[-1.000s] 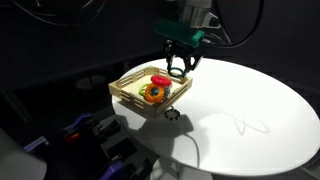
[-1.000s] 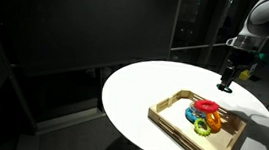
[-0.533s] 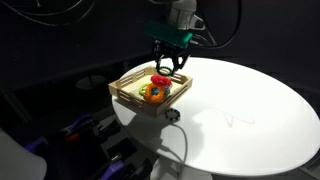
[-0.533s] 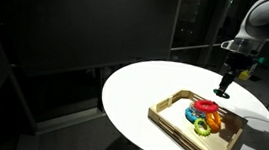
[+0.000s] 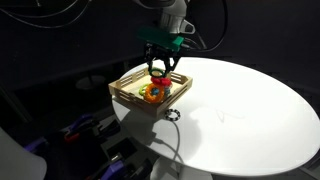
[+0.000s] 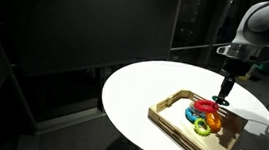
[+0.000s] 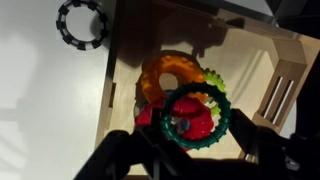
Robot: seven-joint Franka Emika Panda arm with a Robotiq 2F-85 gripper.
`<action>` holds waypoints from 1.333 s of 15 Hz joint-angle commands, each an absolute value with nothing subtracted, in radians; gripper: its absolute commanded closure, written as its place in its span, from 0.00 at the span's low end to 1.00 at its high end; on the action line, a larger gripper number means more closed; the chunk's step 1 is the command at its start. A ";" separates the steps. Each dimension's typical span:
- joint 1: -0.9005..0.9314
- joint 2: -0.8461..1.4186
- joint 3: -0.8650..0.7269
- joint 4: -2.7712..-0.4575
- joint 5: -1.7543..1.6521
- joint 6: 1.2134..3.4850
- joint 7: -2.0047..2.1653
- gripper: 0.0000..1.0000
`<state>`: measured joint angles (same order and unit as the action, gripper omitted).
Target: Put the green ring in the box.
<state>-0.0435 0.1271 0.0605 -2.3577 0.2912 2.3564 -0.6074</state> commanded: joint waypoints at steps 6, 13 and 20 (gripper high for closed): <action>-0.022 0.149 0.075 -2.401 0.276 2.480 -0.616 0.55; -0.030 0.177 0.083 -2.411 0.265 2.533 -0.613 0.00; -0.056 0.157 0.055 -2.400 0.237 2.481 -0.589 0.00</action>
<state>-0.0373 0.1828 0.0691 -2.4027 0.2793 2.5165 -0.6119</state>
